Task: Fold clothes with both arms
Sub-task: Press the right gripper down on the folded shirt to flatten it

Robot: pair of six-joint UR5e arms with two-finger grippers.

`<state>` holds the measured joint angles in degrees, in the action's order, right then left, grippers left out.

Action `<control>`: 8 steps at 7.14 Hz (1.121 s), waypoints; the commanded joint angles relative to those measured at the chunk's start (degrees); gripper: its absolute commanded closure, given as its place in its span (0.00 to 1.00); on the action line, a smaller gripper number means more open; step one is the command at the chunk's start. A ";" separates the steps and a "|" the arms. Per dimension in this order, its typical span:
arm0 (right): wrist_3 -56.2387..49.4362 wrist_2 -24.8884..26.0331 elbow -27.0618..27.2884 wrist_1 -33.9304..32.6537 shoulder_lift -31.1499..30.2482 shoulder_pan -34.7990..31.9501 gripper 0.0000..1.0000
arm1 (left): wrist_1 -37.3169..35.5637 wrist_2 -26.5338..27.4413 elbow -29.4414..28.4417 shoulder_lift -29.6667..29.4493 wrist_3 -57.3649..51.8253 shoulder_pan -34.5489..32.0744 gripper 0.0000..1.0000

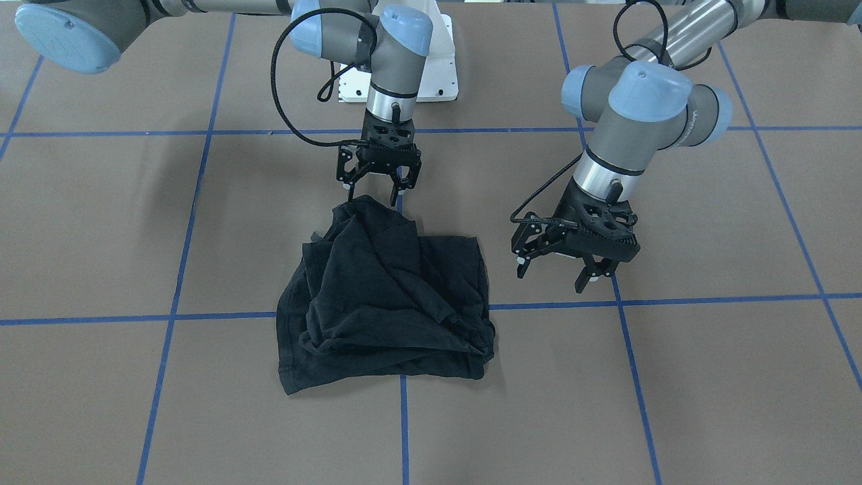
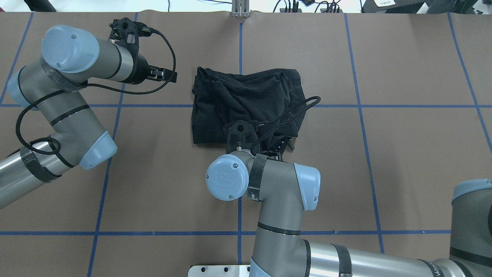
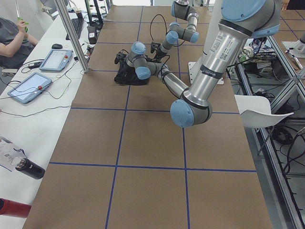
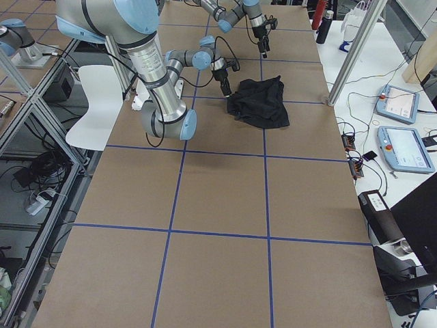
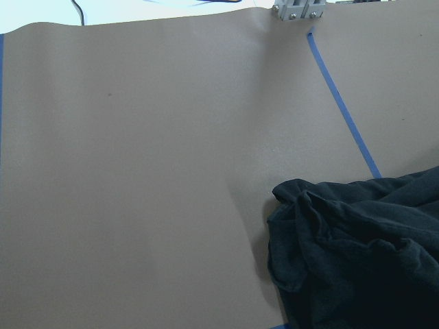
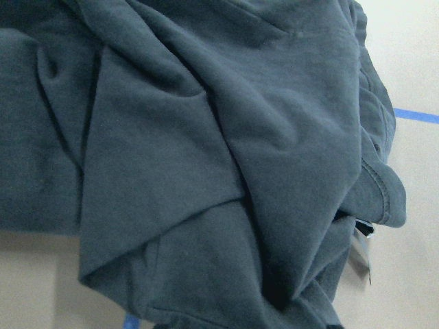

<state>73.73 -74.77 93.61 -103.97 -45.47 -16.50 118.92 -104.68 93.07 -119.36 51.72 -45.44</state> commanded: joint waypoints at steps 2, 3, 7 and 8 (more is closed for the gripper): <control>-7.19 1.12 -0.27 0.08 -0.14 -0.28 0.62 | 0.00 0.00 0.00 0.09 0.05 0.00 0.00; -8.50 1.21 -0.27 0.08 -0.14 -0.72 0.83 | 0.00 0.00 0.00 0.09 0.05 0.00 0.00; -8.52 0.51 0.35 0.87 0.56 -5.70 1.00 | 0.00 0.00 0.00 0.09 0.13 0.09 0.00; -9.04 -0.10 0.08 1.22 0.56 -9.56 1.00 | 0.00 0.00 0.00 0.09 0.22 0.09 0.00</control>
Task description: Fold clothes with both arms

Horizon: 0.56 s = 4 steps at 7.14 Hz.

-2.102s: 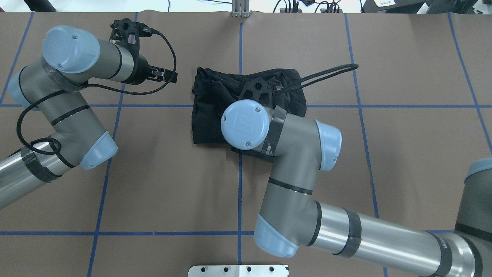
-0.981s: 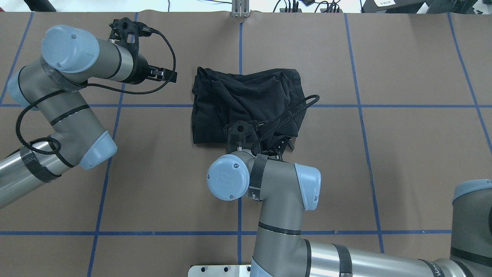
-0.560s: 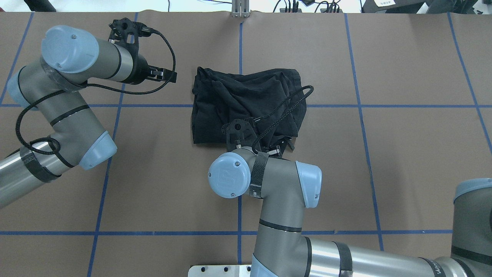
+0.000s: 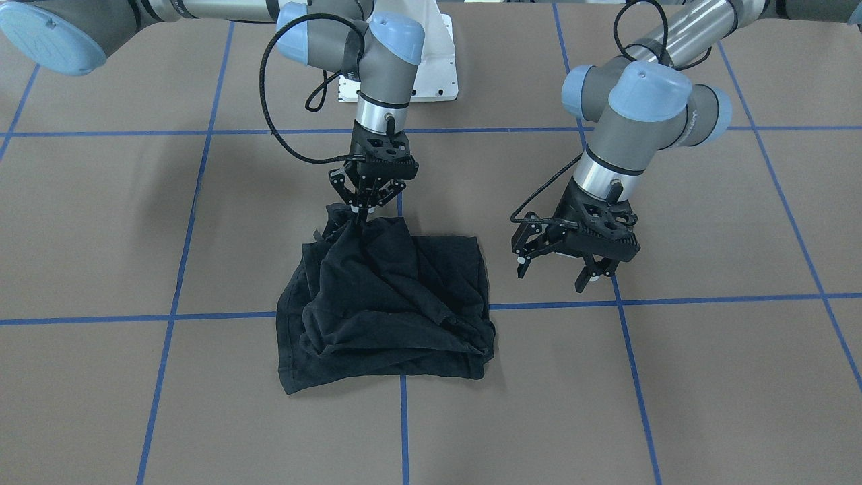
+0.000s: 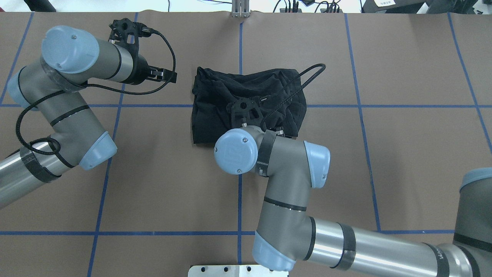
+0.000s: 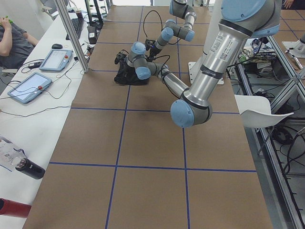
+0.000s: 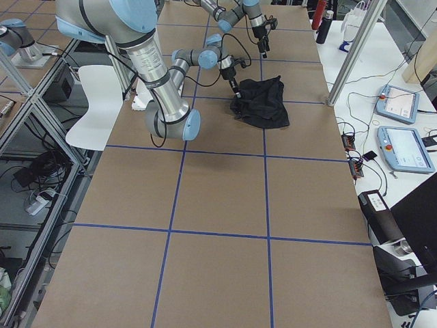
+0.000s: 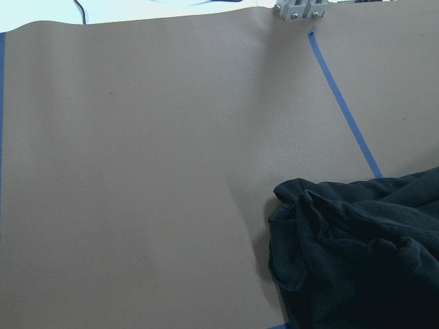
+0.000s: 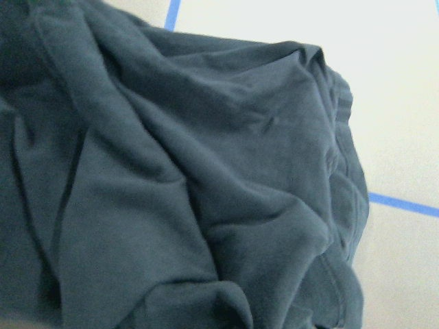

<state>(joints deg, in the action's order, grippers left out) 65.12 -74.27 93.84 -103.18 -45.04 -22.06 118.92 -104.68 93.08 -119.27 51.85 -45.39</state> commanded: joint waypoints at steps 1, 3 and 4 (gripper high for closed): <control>-1.31 -1.92 -1.45 3.05 0.13 -7.61 1.00 | 0.00 0.00 0.26 -0.09 0.18 0.04 0.00; -2.45 -2.63 -11.60 12.95 0.22 -12.37 1.00 | -0.09 0.09 0.70 0.00 0.35 0.12 0.00; -3.33 -2.63 -16.79 16.92 0.92 -13.87 1.00 | -0.09 0.09 0.79 0.00 0.36 0.13 0.00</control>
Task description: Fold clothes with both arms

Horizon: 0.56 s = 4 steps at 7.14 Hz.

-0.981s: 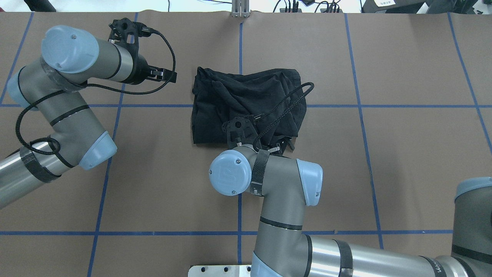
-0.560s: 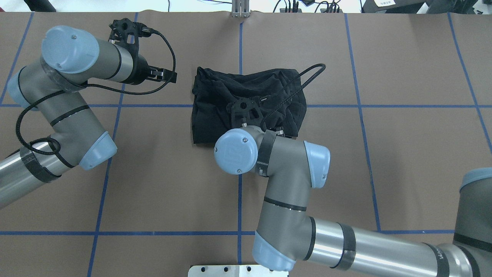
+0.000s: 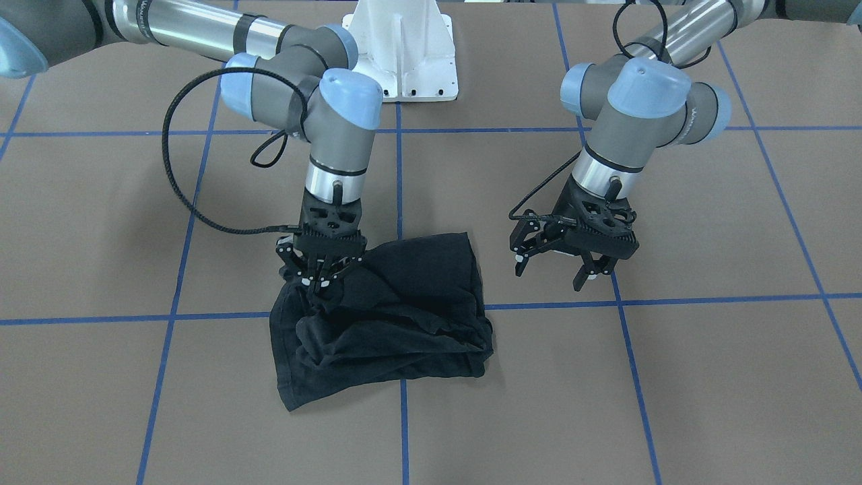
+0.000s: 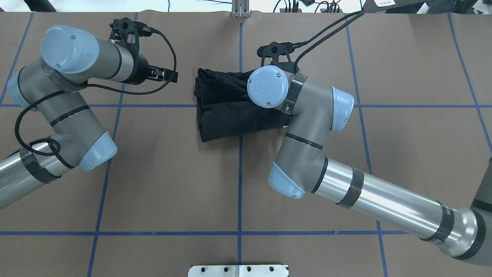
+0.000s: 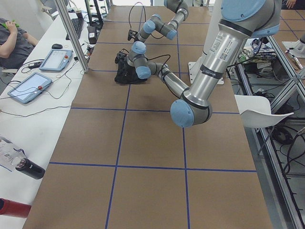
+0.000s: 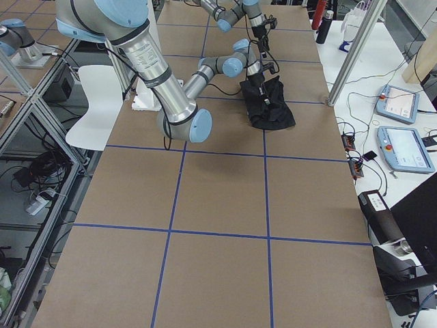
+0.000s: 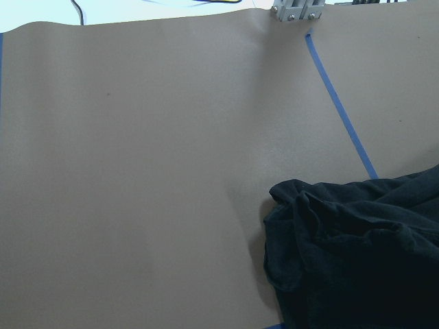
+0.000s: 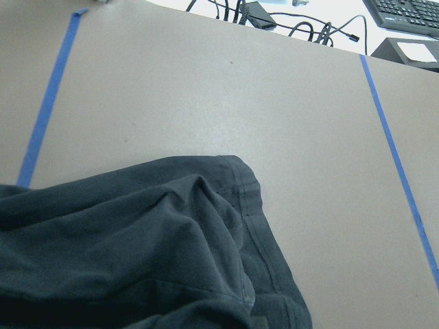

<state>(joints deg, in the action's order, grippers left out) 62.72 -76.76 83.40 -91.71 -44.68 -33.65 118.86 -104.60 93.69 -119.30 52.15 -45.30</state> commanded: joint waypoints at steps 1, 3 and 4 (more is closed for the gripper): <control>-1.02 -0.15 -10.49 7.14 1.69 -2.90 1.00 | -0.03 0.10 0.26 0.03 0.06 0.03 0.00; -0.33 -1.80 -13.95 11.27 1.79 -3.08 0.01 | -0.12 0.10 0.26 0.03 0.06 0.03 0.00; -0.24 -9.65 -13.96 11.20 3.53 -6.30 0.00 | -0.20 0.01 0.26 0.12 -0.03 -0.05 0.00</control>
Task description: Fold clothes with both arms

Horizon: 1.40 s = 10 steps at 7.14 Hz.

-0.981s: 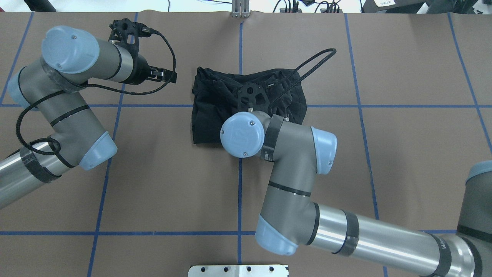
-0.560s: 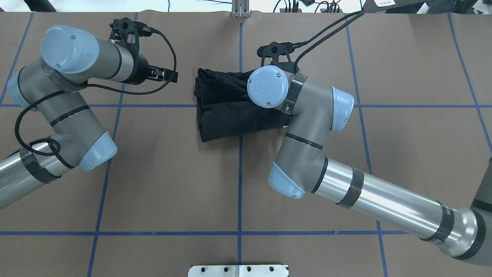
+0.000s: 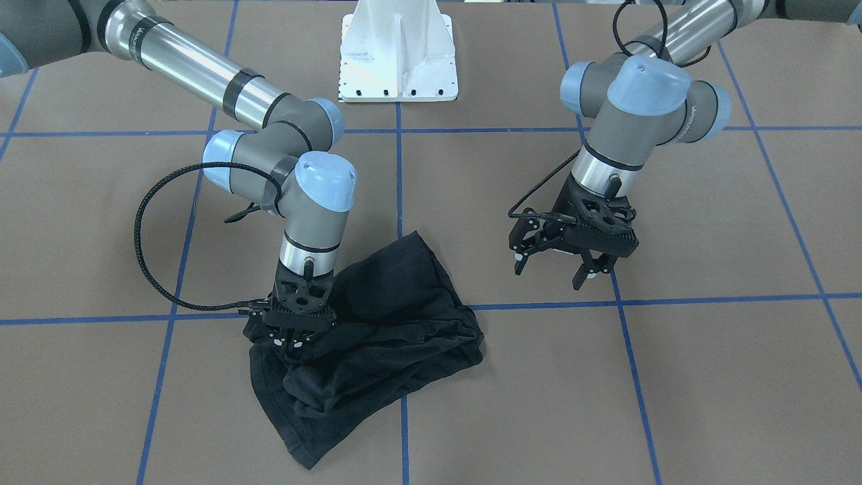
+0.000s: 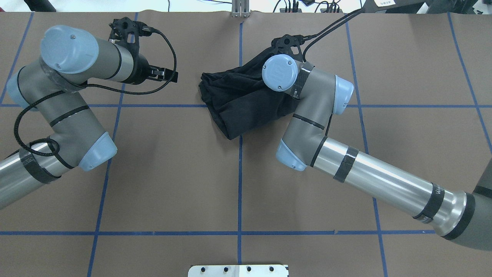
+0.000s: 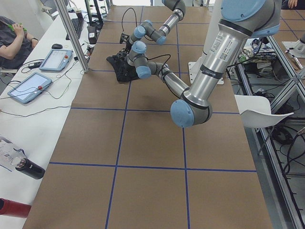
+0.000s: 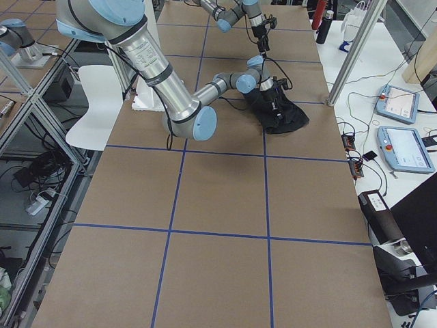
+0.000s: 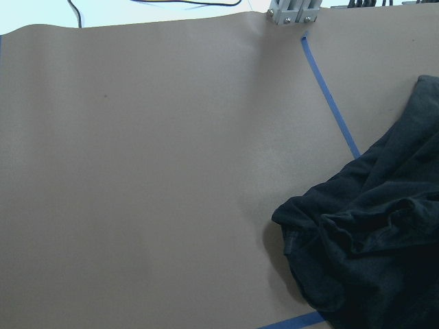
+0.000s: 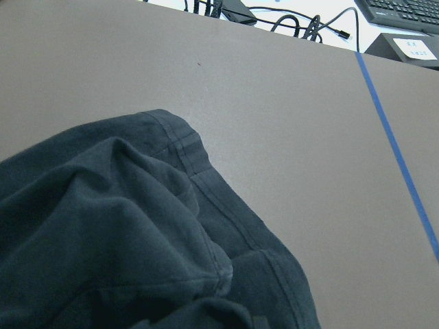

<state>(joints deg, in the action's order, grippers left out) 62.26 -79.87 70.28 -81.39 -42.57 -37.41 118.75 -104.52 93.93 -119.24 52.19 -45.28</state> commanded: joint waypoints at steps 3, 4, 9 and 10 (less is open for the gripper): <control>-7.19 -28.01 1.59 -1.04 0.31 -14.15 0.00 | -8.48 -2.42 5.88 1.20 -7.13 -1.73 0.00; -12.72 -29.89 8.66 -3.05 -6.06 -17.23 0.00 | -13.67 -2.61 11.66 4.43 -13.11 -3.83 0.00; -53.81 -45.28 29.12 -11.07 -39.13 -38.40 0.00 | -25.94 -15.10 23.15 22.79 -43.41 -24.29 0.00; -60.00 -45.38 28.86 -10.98 -43.70 -41.84 0.00 | -26.11 -15.27 20.71 25.26 -50.62 -29.72 0.00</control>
<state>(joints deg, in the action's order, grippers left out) 11.66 -124.15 99.00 -92.28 -79.95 -74.42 93.02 -119.26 116.58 -97.78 10.75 -68.76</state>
